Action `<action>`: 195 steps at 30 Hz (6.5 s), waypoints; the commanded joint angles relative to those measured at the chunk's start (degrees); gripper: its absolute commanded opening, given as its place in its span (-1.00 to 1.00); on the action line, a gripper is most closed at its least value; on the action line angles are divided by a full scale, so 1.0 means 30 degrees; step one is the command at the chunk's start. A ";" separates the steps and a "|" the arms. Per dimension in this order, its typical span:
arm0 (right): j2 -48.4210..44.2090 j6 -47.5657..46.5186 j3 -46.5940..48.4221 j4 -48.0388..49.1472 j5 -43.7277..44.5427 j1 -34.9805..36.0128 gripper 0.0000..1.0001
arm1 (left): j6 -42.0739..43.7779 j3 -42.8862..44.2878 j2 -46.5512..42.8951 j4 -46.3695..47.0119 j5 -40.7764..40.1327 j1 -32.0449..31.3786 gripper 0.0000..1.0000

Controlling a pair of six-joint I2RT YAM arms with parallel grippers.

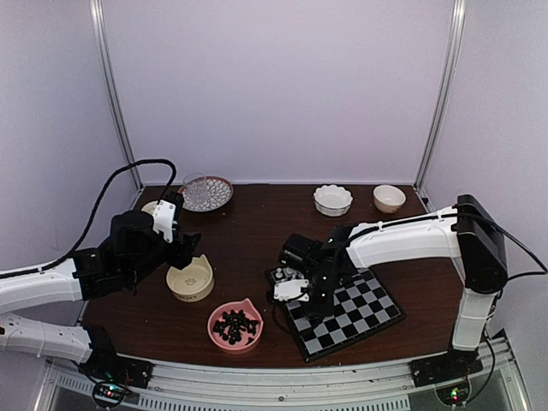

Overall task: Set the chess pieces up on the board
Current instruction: Pick up the knight from the chessboard, then pass from the right arm to the left, then place the knight on the chessboard, then pick up the knight from the chessboard.

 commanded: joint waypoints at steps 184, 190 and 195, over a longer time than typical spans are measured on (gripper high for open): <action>-1.8967 1.5901 -1.2972 1.0306 0.7466 -0.2850 0.38 | -0.4291 1.5892 1.2982 -1.1416 0.4389 -0.4625 -0.09; -1.5819 1.9531 -0.9019 0.5231 0.8271 -0.0715 0.54 | -0.3723 1.2145 0.9617 -0.8943 0.3140 -0.1845 -0.03; -1.3510 2.2494 -0.7094 0.3248 0.7598 0.0792 0.54 | -0.2840 0.8904 0.7593 -0.6124 0.1625 -0.0267 0.03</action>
